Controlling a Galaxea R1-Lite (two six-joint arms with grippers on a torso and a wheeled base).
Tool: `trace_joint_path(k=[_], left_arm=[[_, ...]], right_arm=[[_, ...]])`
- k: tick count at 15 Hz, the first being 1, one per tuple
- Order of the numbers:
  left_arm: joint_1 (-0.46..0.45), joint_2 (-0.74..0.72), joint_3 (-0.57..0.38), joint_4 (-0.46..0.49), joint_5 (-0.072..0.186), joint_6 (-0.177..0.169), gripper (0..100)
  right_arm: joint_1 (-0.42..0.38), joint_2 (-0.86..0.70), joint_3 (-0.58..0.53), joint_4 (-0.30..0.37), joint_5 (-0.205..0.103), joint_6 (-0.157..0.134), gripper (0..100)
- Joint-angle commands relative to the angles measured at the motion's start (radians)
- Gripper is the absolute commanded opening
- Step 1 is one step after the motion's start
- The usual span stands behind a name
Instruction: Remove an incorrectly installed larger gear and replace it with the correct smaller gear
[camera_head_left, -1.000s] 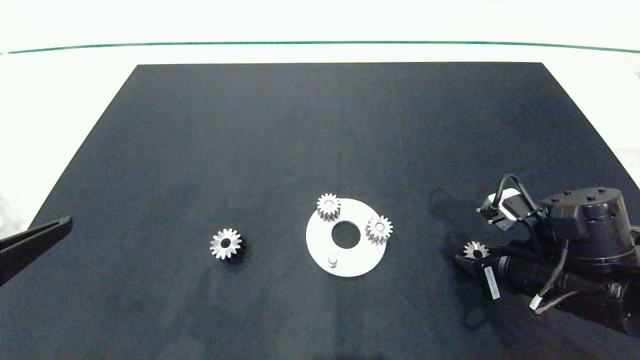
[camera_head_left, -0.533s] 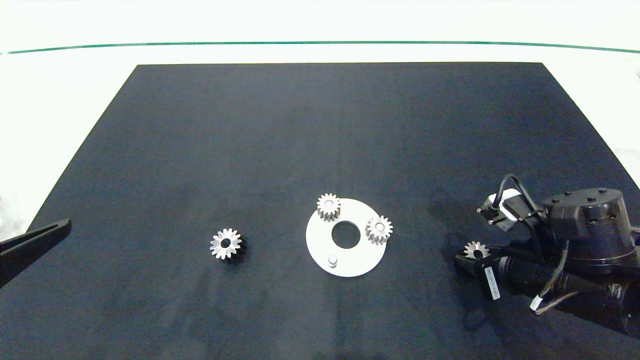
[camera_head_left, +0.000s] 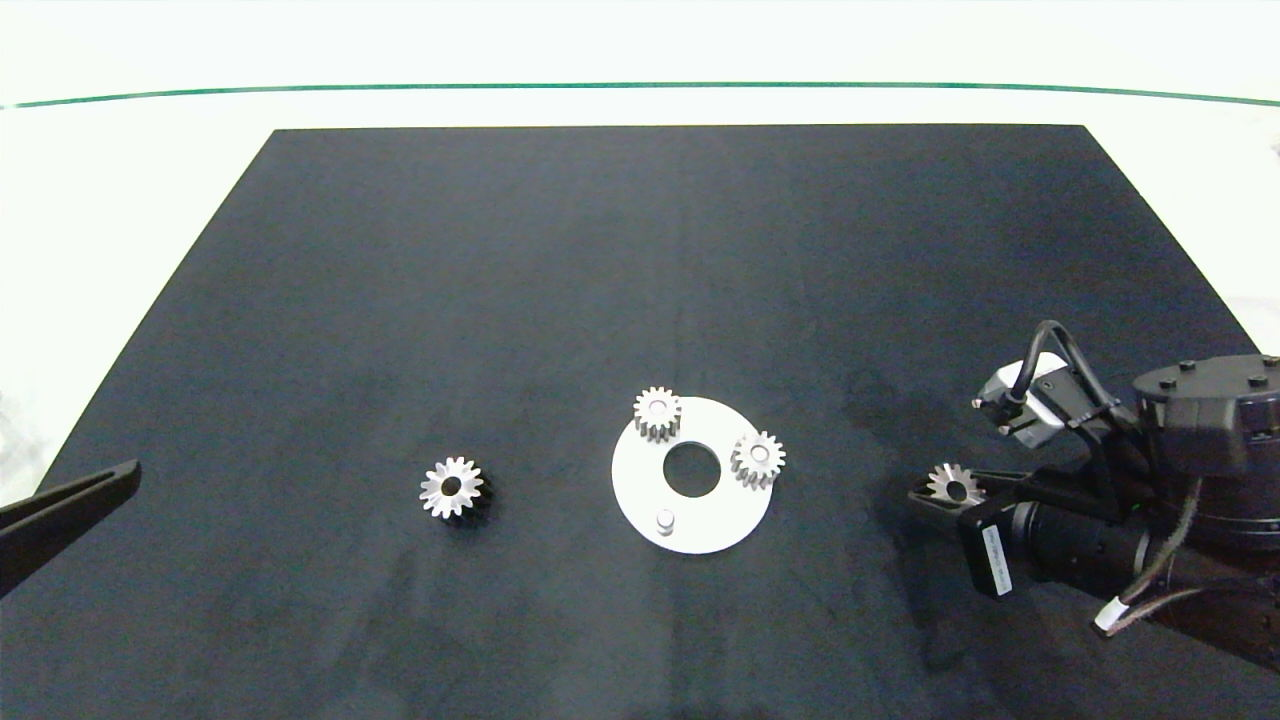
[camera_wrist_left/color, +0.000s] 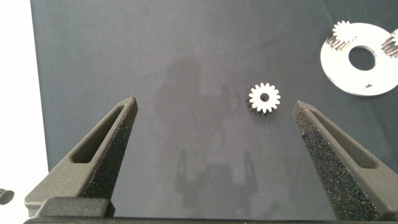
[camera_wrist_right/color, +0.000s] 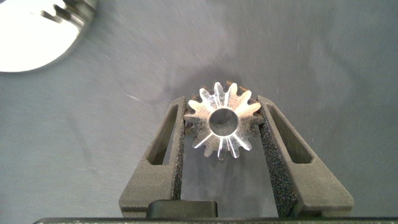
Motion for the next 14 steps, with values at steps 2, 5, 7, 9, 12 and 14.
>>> trace_joint_path(k=[2, 5, 7, 9, 12, 14], left_arm=[[-0.001, -0.011, 0.005, 0.0, 0.0, -0.017, 100], [0.0, -0.034, 0.005, 0.0, 0.001, -0.025, 100], [0.0, -0.05, 0.005, 0.0, 0.003, -0.025, 100], [0.0, -0.055, 0.005, 0.0, 0.003, -0.025, 100], [0.0, -0.061, 0.004, -0.001, 0.003, -0.025, 100], [0.0, -0.077, 0.005, 0.0, 0.003, -0.025, 100]], right_arm=[[0.118, -0.027, -0.146, 0.121, -0.029, -0.013, 25], [0.18, 0.035, -0.29, 0.236, -0.029, -0.016, 25], [0.218, 0.09, -0.346, 0.241, -0.031, -0.017, 25], [0.253, 0.127, -0.37, 0.244, -0.032, -0.017, 25], [0.325, 0.205, -0.402, 0.247, -0.05, -0.023, 25], [0.359, 0.245, -0.431, 0.262, -0.05, -0.022, 25]])
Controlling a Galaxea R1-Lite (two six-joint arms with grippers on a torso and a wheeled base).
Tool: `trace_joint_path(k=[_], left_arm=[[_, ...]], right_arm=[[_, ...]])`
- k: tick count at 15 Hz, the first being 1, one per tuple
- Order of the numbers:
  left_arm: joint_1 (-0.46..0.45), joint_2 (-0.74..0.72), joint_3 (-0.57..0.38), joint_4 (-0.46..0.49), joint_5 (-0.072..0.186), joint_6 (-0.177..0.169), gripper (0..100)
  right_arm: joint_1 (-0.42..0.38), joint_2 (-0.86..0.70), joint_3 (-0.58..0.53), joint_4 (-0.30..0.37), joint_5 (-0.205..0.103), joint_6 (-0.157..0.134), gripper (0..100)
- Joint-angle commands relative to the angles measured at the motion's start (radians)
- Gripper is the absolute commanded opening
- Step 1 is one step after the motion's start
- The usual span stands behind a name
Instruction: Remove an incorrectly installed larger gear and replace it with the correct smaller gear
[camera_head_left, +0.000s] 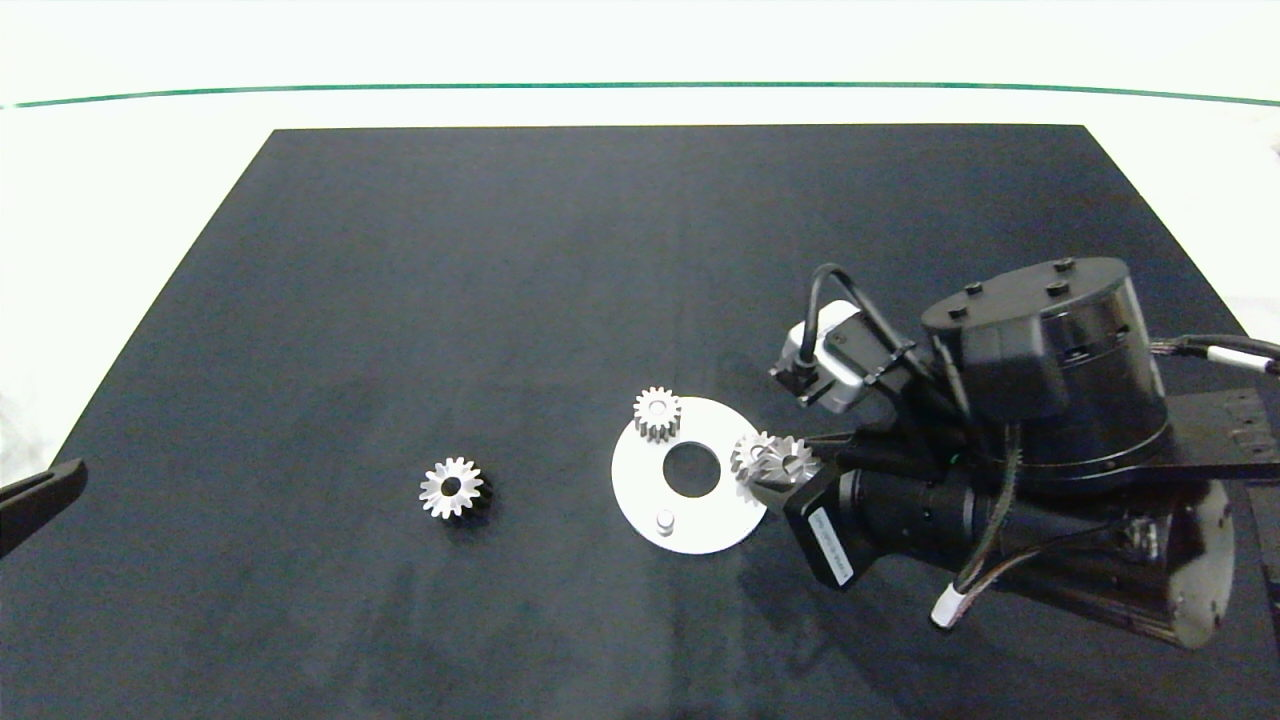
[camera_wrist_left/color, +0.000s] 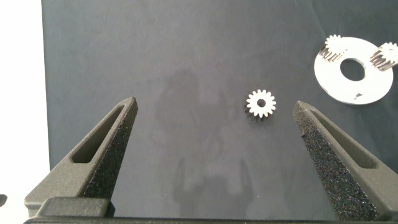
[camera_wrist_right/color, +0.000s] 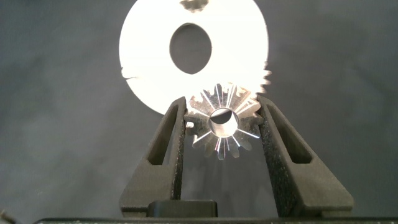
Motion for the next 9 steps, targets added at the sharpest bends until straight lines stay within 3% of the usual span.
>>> trace_joint_path(k=[1, 4, 9], left_arm=[[0.0, -0.019, 0.002, 0.002, 0.0, 0.001, 100], [0.0, -0.032, 0.002, 0.002, 0.0, 0.001, 100], [0.0, -0.05, 0.002, 0.002, 0.0, 0.001, 100]], right_arm=[[0.053, 0.089, -0.055, 0.021, -0.003, 0.0, 25], [0.073, 0.136, -0.139, 0.083, -0.003, 0.002, 25], [0.094, 0.197, -0.196, 0.098, -0.003, 0.003, 25]])
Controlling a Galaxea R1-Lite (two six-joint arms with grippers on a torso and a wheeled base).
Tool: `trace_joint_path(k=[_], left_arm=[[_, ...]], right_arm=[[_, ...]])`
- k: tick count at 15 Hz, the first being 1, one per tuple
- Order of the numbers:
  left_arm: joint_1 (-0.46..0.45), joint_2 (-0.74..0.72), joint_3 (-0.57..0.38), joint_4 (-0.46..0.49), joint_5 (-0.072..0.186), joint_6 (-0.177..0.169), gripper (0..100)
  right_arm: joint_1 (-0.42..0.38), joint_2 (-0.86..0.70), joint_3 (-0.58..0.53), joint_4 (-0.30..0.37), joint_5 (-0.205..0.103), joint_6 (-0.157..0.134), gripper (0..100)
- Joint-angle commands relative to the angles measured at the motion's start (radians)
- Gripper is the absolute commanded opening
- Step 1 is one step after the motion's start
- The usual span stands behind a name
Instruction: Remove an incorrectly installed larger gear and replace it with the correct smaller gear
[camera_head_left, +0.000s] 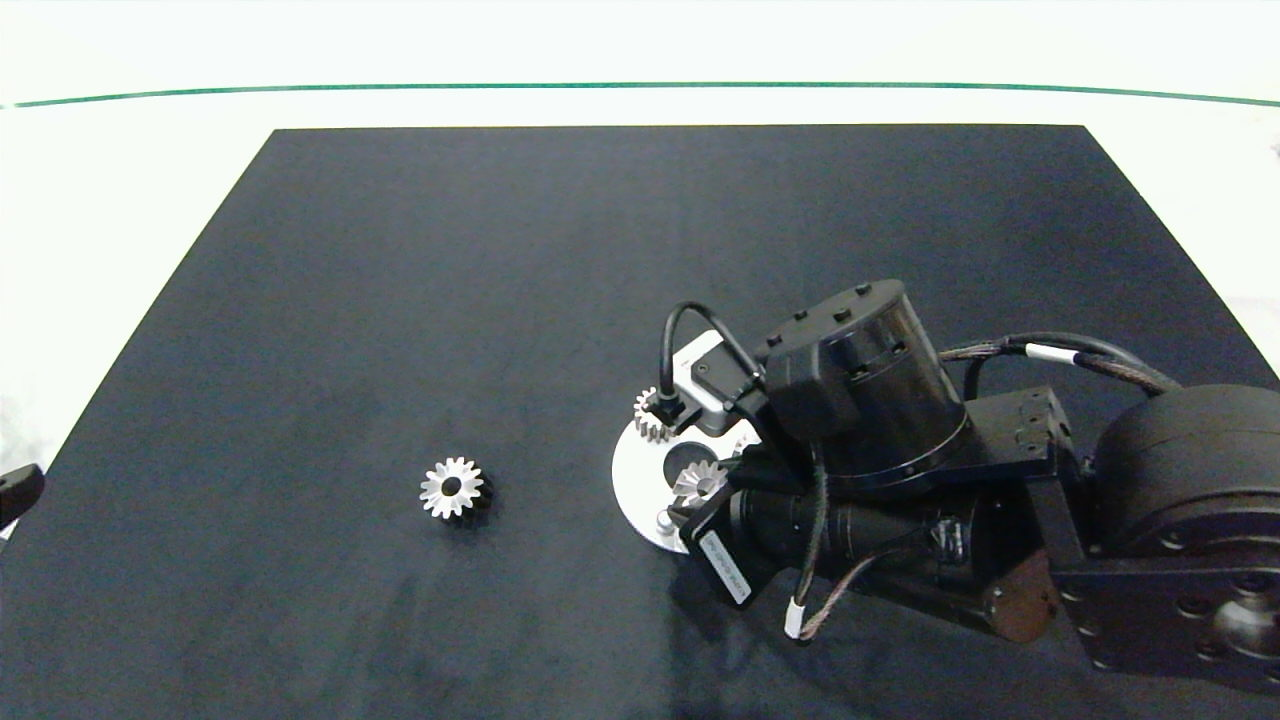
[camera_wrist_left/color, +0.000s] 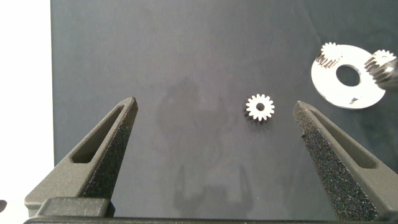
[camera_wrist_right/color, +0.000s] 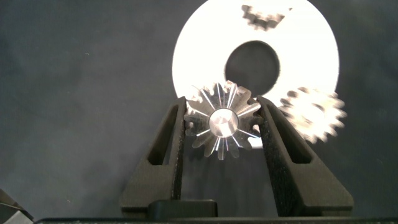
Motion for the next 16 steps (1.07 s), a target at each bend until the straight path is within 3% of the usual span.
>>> trace_joint_path(k=[1, 8, 16], left_arm=[[0.0, -0.012, 0.0, 0.001, 0.0, 0.001, 100], [0.0, -0.012, 0.0, 0.001, 0.0, 0.001, 100], [-0.002, -0.019, 0.0, 0.003, 0.002, -0.013, 100]], right_arm=[[0.021, 0.053, -0.026, 0.002, -0.002, 0.0, 25], [0.033, 0.12, -0.077, 0.028, -0.046, 0.0, 25], [0.033, 0.16, -0.111, 0.028, -0.049, 0.003, 25]])
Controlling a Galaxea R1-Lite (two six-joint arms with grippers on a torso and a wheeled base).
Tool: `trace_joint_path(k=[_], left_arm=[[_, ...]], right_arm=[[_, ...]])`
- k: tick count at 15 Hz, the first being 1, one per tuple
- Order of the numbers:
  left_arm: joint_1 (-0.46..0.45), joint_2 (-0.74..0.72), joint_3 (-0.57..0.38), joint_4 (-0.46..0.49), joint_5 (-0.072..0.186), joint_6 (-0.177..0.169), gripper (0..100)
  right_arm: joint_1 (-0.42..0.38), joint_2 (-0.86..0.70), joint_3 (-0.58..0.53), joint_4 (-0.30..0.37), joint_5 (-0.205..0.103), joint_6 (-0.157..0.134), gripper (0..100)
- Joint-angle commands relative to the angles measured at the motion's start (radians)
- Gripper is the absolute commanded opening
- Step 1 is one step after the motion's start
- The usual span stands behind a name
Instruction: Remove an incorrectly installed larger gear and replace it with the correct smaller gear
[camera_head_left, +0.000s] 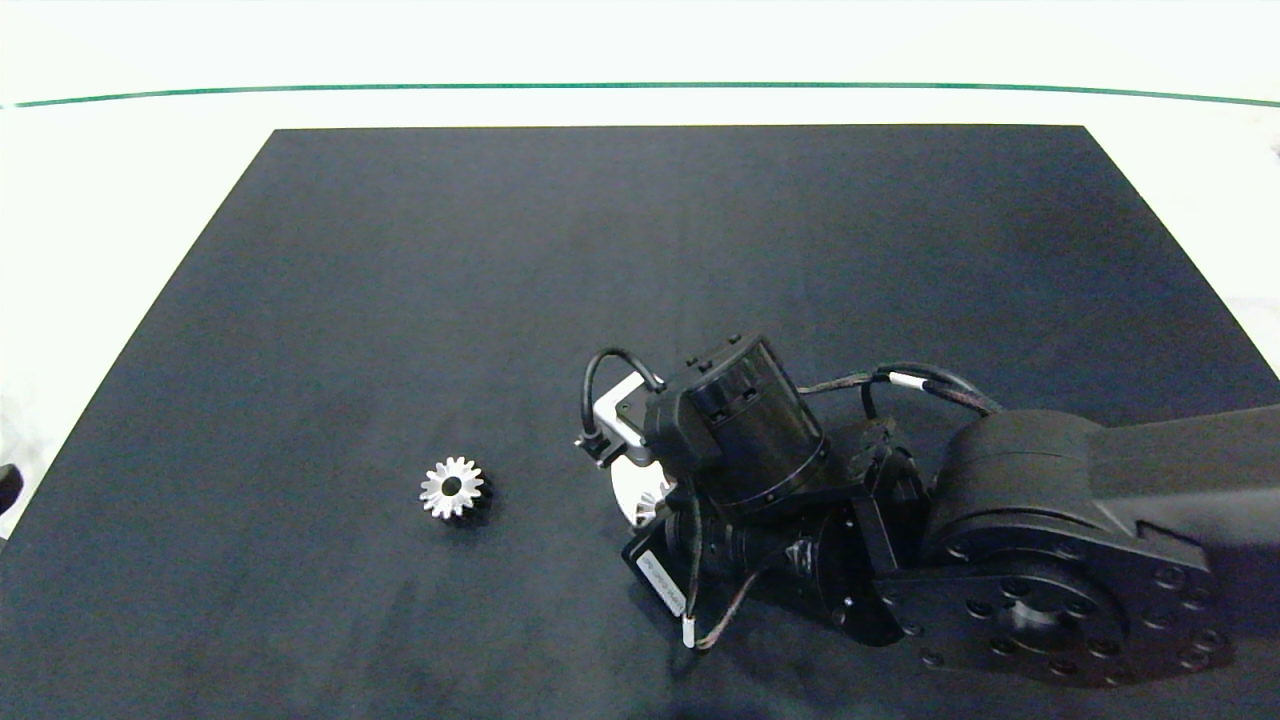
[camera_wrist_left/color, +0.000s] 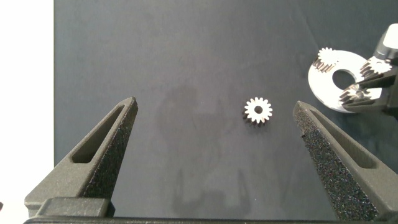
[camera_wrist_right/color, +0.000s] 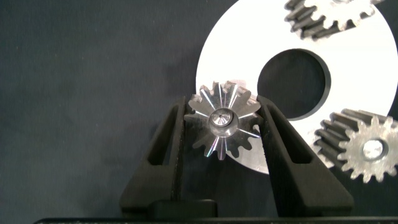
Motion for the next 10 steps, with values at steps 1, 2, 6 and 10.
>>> trace_joint_path(k=[1, 2, 6, 10], left_arm=[[0.0, 0.0, 0.0, 0.001, 0.001, 0.001, 100], [0.0, 0.0, 0.0, 0.001, 0.001, 0.001, 100], [0.002, 0.0, 0.0, 0.003, 0.001, 0.0, 100], [0.002, 0.002, 0.006, 0.003, 0.002, -0.01, 100]], right_arm=[[0.001, 0.017, -0.009, -0.001, -0.002, -0.001, 25], [0.001, 0.017, -0.007, -0.001, -0.003, 0.001, 25], [0.001, 0.012, -0.006, -0.001, -0.005, 0.004, 100], [-0.005, -0.064, 0.034, 0.001, -0.022, 0.021, 100]])
